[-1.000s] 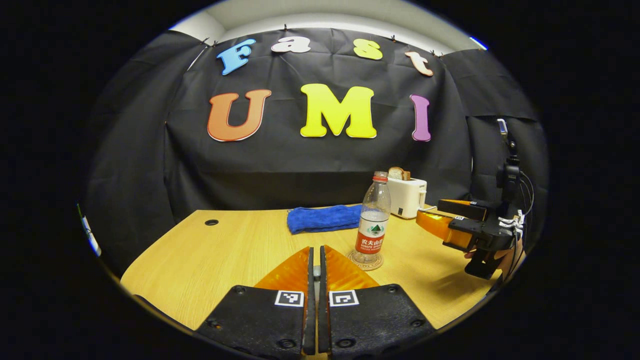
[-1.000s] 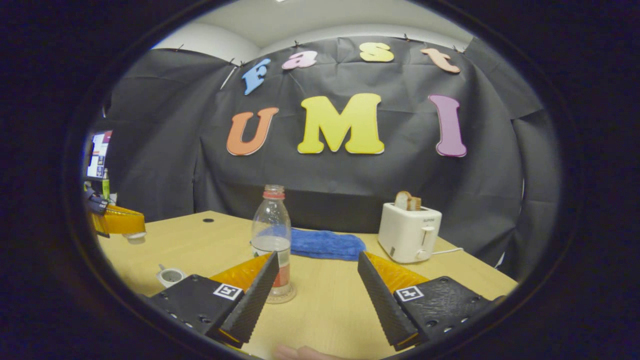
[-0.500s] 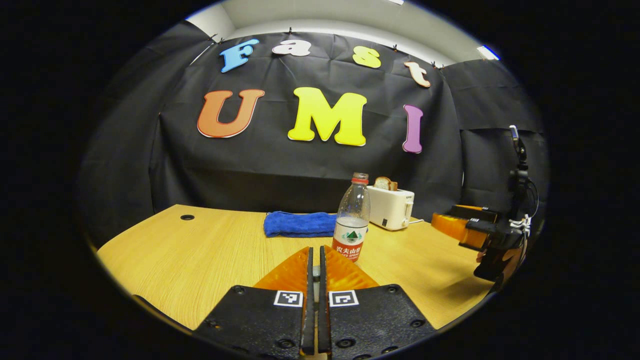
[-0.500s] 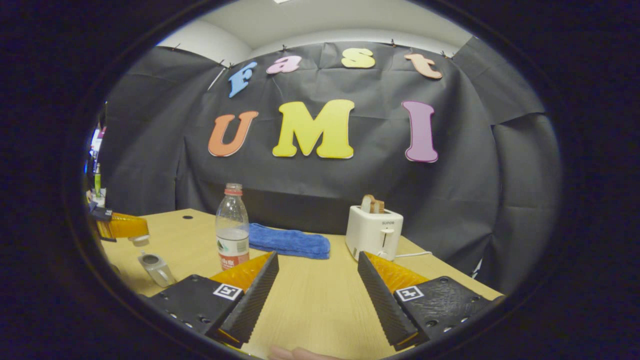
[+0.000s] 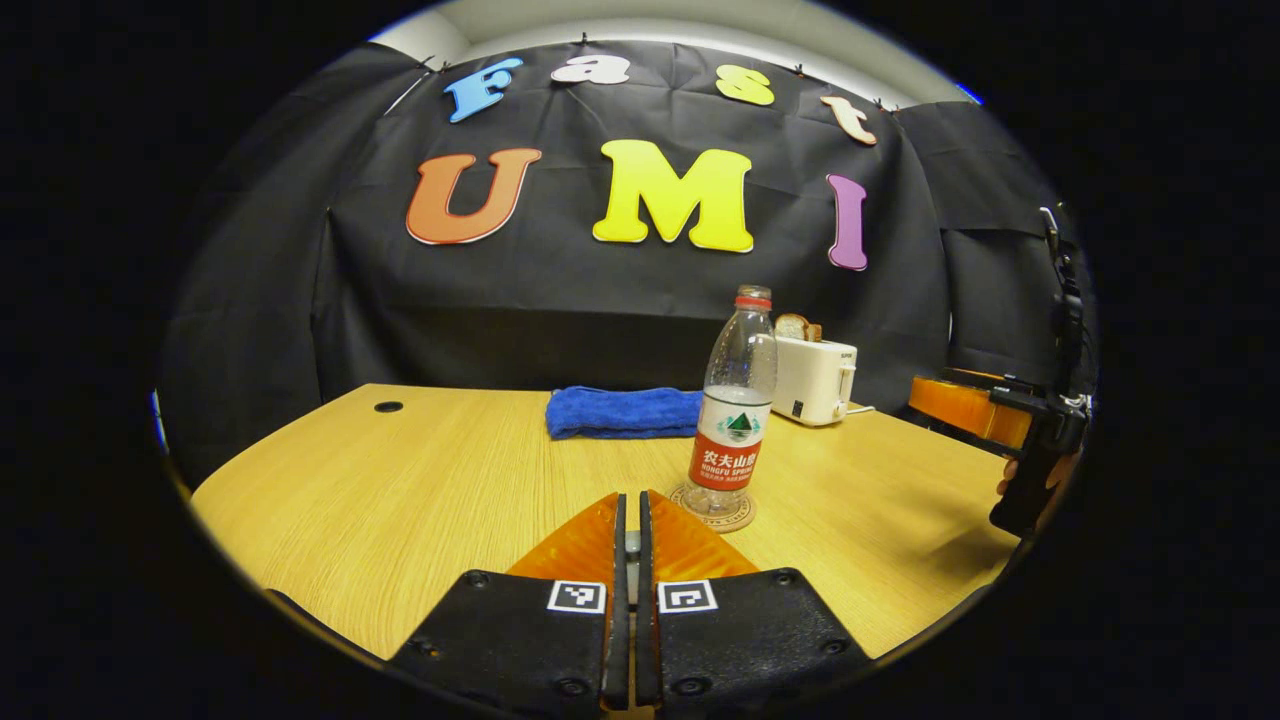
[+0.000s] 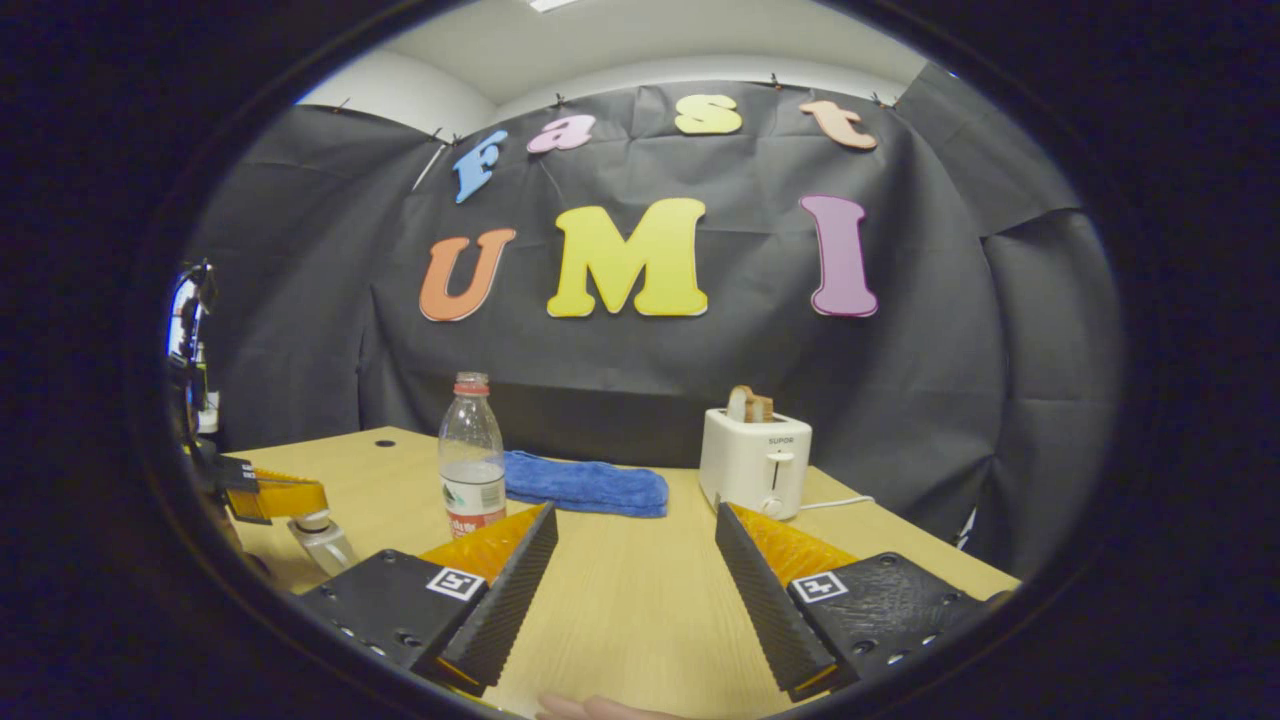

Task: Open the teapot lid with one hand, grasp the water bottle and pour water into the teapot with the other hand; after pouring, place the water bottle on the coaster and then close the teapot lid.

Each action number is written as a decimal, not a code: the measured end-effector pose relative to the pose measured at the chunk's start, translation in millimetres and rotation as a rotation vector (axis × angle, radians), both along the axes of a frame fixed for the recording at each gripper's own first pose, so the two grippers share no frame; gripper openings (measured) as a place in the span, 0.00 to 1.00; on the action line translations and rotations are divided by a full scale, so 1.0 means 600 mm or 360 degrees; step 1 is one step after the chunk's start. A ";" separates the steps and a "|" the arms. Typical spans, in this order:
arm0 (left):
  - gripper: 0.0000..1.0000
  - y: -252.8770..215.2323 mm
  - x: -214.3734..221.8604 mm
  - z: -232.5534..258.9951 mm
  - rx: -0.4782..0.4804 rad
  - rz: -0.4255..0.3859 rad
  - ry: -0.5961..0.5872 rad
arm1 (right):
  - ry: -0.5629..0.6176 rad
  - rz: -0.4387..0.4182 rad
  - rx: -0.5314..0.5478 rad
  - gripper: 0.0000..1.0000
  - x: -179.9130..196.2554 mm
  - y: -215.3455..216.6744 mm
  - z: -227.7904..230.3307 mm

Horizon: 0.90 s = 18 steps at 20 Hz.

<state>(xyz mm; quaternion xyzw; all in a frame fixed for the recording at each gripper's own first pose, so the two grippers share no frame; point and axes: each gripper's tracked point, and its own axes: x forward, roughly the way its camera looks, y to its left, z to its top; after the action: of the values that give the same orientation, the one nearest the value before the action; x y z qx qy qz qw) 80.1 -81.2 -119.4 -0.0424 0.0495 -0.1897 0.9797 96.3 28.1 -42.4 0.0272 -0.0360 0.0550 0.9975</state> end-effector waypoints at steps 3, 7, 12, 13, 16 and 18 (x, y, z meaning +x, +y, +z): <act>0.05 0.001 -0.003 -0.006 0.0018 0.0015 0.0002 | -0.0008 -0.0013 0.0005 0.98 -0.005 -0.006 0.007; 0.05 0.012 -0.004 -0.026 0.0033 0.0116 0.0049 | -0.0028 -0.0022 0.0009 0.97 -0.009 -0.015 0.014; 0.05 0.008 -0.005 -0.026 0.0079 0.0245 0.0013 | -0.0019 -0.0021 -0.0001 0.95 -0.011 -0.012 0.010; 0.05 0.009 -0.004 -0.028 0.0071 0.0271 0.0016 | -0.0020 -0.0019 -0.0005 0.98 -0.012 -0.011 0.012; 0.05 0.010 0.000 -0.026 0.0066 0.0375 0.0023 | -0.0038 -0.0024 -0.0003 0.95 -0.013 -0.012 0.019; 0.06 0.009 0.002 -0.025 0.0057 0.0424 0.0032 | -0.0045 -0.0026 -0.0002 0.93 -0.017 -0.012 0.023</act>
<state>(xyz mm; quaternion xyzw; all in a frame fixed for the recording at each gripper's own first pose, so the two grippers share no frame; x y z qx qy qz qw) 81.1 -76.1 -134.3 -0.0330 0.0565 -0.0565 0.9963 86.0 20.8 -28.7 0.0255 -0.0503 0.0473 0.9973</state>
